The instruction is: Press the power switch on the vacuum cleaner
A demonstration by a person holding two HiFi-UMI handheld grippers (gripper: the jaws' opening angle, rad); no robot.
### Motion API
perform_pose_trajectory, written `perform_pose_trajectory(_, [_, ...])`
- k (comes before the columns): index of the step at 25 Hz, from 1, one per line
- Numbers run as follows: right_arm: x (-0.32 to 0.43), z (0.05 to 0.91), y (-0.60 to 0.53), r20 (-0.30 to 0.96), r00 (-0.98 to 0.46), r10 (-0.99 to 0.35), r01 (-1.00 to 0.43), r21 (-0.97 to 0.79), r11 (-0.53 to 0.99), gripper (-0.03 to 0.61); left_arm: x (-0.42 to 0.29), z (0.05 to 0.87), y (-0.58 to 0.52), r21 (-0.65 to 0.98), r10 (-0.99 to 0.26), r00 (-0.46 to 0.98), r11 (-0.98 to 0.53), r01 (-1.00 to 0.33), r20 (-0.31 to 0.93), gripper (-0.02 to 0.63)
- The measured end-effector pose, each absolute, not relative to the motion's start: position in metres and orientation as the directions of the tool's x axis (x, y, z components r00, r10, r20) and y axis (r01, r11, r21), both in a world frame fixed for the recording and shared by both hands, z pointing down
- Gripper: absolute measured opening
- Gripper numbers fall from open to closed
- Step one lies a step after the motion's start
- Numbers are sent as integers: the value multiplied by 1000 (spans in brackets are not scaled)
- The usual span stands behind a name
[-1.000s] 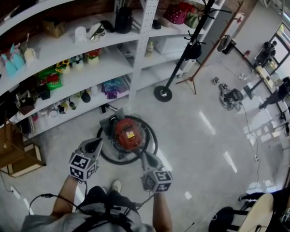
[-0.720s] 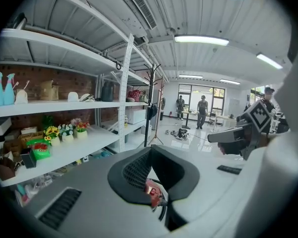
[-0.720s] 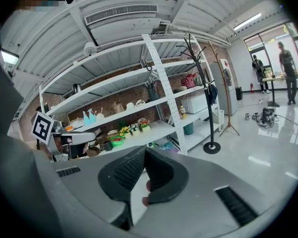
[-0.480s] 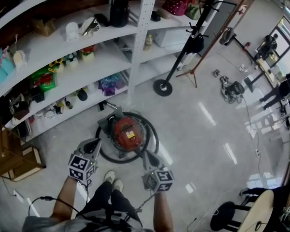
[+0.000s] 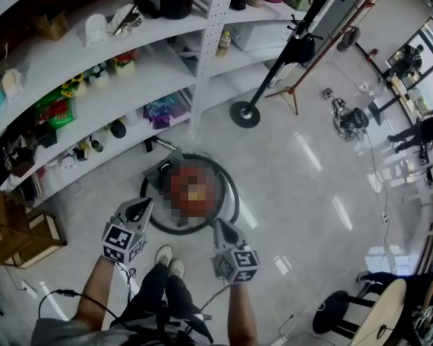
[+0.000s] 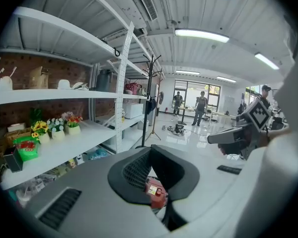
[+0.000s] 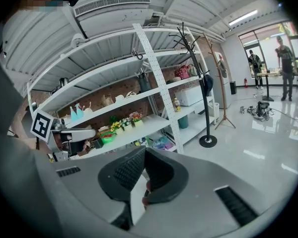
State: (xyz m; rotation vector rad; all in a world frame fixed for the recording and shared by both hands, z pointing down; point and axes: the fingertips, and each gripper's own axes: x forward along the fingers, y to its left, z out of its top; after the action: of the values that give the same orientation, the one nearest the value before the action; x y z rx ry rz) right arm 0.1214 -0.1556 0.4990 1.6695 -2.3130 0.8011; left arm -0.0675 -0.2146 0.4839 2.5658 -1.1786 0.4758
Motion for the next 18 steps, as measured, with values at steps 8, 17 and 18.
perform_pose_trajectory(8, [124,540,-170,477,-351,-806,-923,-321,212,12,-55,518,-225,44,-643,635,-687,-726,428,6])
perform_pose_trajectory(17, [127,598,-176,510,-362,-780,-917,-343,202,12,-50,569,-229,84,-621,640,-685,-724,453,6])
perform_pose_trajectory(18, [128,605,-176,516,-362,-776,-918,-341,201,12,-50,575,-229,87,-619,641,-685,-723,454,6])
